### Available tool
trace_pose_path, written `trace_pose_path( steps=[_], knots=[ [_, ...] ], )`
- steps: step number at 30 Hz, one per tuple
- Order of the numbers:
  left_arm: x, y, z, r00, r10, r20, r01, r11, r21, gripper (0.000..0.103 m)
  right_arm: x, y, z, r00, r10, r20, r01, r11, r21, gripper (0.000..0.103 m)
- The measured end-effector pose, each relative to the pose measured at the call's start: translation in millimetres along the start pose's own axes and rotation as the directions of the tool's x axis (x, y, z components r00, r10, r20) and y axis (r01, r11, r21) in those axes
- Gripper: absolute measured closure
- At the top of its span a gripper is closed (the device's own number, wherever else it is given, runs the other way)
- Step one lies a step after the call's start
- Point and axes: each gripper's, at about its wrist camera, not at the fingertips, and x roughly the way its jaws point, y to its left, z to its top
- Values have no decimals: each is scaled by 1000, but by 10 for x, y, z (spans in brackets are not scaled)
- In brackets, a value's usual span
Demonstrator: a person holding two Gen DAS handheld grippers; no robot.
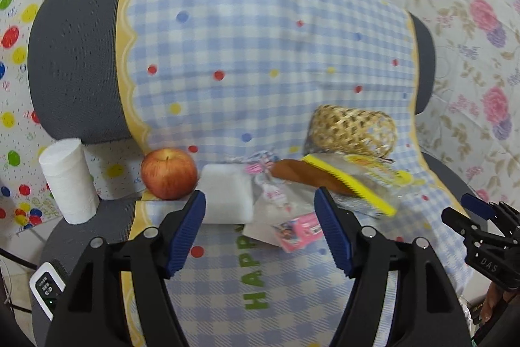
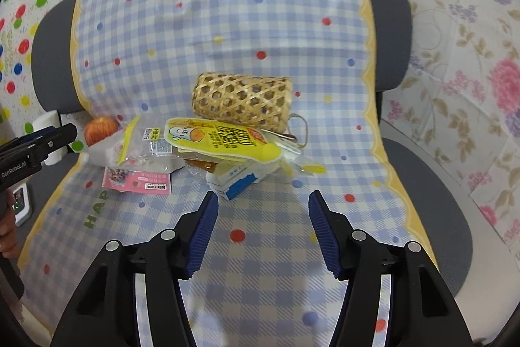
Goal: Collect trash
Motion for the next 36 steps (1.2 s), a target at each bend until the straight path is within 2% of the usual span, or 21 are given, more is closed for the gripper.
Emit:
trace_pose_path(
  steps=[7, 14, 15, 17, 19, 20, 21, 23, 29, 36],
  knots=[
    [315, 114, -48, 999, 8, -42, -9, 1000, -27, 35, 415, 255, 154, 1000, 3, -20, -4, 998, -70, 43],
    [426, 130, 43, 999, 15, -35, -16, 1000, -16, 35, 533, 507, 295, 1000, 0, 8, 1, 984, -178, 45],
    [415, 130, 52, 999, 17, -32, -17, 1000, -13, 35, 530, 534, 304, 1000, 1, 12, 1, 982, -189, 47],
    [377, 139, 63, 1000, 15, -24, -16, 1000, -9, 35, 528, 576, 328, 1000, 9, 11, -6, 979, -204, 67],
    [327, 152, 46, 1000, 15, -18, -16, 1000, -7, 35, 511, 576, 344, 1000, 10, 14, -7, 980, -200, 78],
    [293, 158, 22, 1000, 15, -17, -15, 1000, -4, 35, 471, 548, 356, 1000, 8, 23, -4, 982, -189, 88],
    [275, 166, -1, 1000, 16, -19, -16, 1000, -1, 35, 446, 533, 367, 1000, 8, 30, -2, 984, -180, 95],
    [238, 189, -74, 999, 16, -30, -16, 1000, -1, 35, 345, 434, 396, 998, 2, 59, 7, 990, -141, 101],
    [185, 234, -241, 998, 10, -66, -12, 999, -33, 35, -91, -61, 484, 987, -54, 153, 48, 998, 46, 101],
    [202, 97, -189, 998, -10, -67, 8, 1000, -28, 36, -521, -461, 476, 969, -85, 232, 49, 986, 157, 101]
  ],
)
